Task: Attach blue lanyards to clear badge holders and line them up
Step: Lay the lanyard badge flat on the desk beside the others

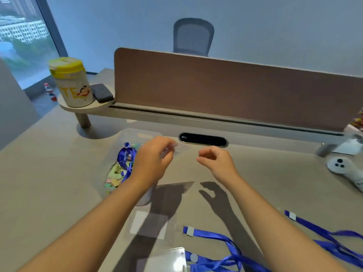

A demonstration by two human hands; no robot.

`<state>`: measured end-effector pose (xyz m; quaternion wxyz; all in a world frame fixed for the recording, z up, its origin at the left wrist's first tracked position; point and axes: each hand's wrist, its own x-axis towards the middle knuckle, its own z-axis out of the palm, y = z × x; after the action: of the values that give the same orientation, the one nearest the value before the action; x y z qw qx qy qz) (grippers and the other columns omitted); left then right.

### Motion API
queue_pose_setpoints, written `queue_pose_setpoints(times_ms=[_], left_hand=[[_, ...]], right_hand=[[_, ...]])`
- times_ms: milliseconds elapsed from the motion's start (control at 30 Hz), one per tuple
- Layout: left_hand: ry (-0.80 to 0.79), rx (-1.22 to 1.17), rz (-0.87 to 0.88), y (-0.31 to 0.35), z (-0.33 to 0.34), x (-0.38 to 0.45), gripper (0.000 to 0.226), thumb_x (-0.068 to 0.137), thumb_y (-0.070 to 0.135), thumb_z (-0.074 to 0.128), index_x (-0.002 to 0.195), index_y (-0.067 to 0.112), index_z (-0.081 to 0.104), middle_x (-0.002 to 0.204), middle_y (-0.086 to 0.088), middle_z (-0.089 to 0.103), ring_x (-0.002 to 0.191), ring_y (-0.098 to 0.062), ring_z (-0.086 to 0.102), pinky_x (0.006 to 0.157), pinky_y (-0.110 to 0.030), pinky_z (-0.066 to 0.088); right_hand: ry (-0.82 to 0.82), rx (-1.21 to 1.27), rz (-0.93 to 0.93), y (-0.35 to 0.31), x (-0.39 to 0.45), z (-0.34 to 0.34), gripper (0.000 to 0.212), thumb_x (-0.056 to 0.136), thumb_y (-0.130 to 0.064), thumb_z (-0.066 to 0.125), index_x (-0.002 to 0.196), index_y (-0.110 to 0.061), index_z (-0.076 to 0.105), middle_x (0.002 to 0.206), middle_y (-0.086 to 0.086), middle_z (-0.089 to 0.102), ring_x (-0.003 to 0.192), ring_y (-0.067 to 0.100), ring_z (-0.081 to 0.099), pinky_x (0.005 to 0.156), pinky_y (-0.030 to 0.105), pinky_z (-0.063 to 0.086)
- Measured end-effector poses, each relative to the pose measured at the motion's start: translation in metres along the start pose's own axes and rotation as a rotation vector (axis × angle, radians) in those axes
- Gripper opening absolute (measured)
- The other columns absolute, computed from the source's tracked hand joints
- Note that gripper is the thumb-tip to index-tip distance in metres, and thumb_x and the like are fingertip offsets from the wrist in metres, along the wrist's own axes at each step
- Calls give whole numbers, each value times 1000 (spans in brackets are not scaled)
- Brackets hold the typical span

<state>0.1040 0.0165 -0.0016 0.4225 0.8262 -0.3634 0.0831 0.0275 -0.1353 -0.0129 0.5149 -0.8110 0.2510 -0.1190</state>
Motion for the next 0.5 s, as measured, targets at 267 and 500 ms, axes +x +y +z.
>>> queue_pose_setpoints(times_ms=[267, 500], left_hand=[[-213, 19, 90, 78, 121, -32, 21, 73, 13, 49, 87, 6, 63, 85, -16, 67, 81, -30, 59, 68, -35, 43], [-336, 29, 121, 116, 193, -68, 23, 73, 22, 44, 84, 15, 62, 80, -15, 68, 76, -24, 58, 64, -32, 43]], right_hand=[[121, -35, 145, 92, -55, -118, 22, 83, -7, 61, 104, -1, 63, 92, 4, 59, 88, 14, 54, 74, 23, 40], [82, -152, 298, 177, -106, -164, 25, 83, -10, 62, 107, -4, 61, 99, 4, 59, 81, 11, 53, 64, 12, 43]])
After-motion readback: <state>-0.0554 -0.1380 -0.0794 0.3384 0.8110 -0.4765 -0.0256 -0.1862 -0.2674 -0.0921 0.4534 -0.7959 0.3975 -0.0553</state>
